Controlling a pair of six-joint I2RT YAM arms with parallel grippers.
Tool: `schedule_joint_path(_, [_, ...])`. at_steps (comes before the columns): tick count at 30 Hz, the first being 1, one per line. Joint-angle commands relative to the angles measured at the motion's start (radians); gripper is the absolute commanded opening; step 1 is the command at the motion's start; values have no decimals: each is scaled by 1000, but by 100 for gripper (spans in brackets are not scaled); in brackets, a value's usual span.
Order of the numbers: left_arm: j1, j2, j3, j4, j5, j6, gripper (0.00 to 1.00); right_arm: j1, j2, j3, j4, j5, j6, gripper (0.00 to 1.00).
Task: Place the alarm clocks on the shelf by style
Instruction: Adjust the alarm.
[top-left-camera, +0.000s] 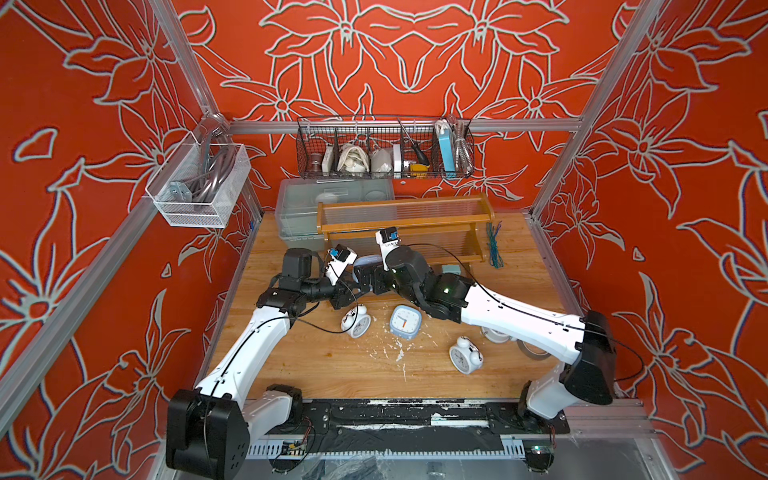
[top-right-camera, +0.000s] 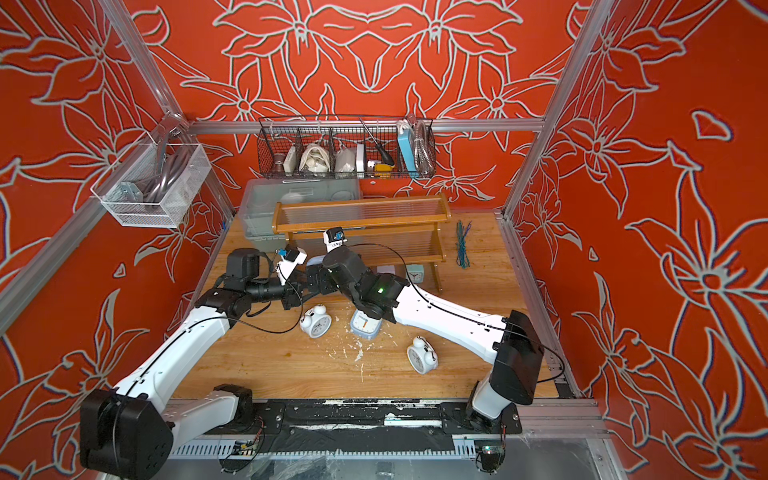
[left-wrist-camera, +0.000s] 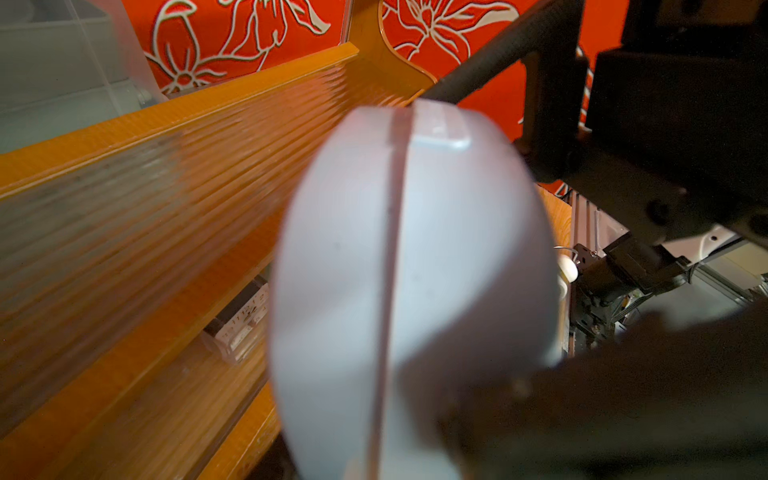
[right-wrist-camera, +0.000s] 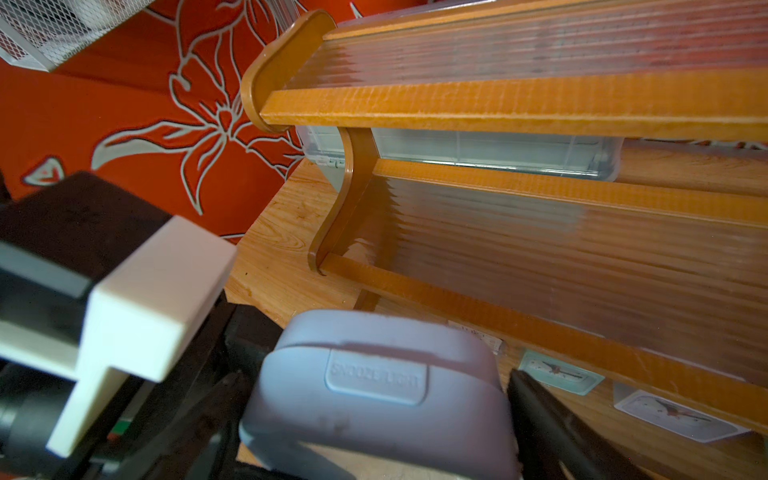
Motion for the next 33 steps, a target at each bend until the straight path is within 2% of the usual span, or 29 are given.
schedule_joint_path(1, [-5, -22, -3, 28, 39, 17, 31, 6, 23, 23, -17, 17, 8, 100])
schedule_joint_path(5, [-6, -23, -6, 30, 36, 19, 31, 5, 21, 10, 0, 6, -10, 99])
schedule_joint_path(12, [-5, -26, -6, 26, 34, 22, 36, 2, -14, -40, 60, 33, -51, 88])
schedule_joint_path(17, [-5, -27, -10, 25, 32, 22, 51, -16, -35, -63, 86, 36, -70, 81])
schedule_joint_path(20, [-5, -31, -10, 21, 26, 23, 61, -36, -43, -71, 92, 38, -82, 80])
schedule_joint_path(23, [-1, -31, -9, 14, 16, 24, 66, -61, -44, -73, 97, 44, -101, 79])
schedule_joint_path(33, [107, -58, 9, -43, 93, 15, 69, -125, 5, -81, 205, 91, -199, 79])
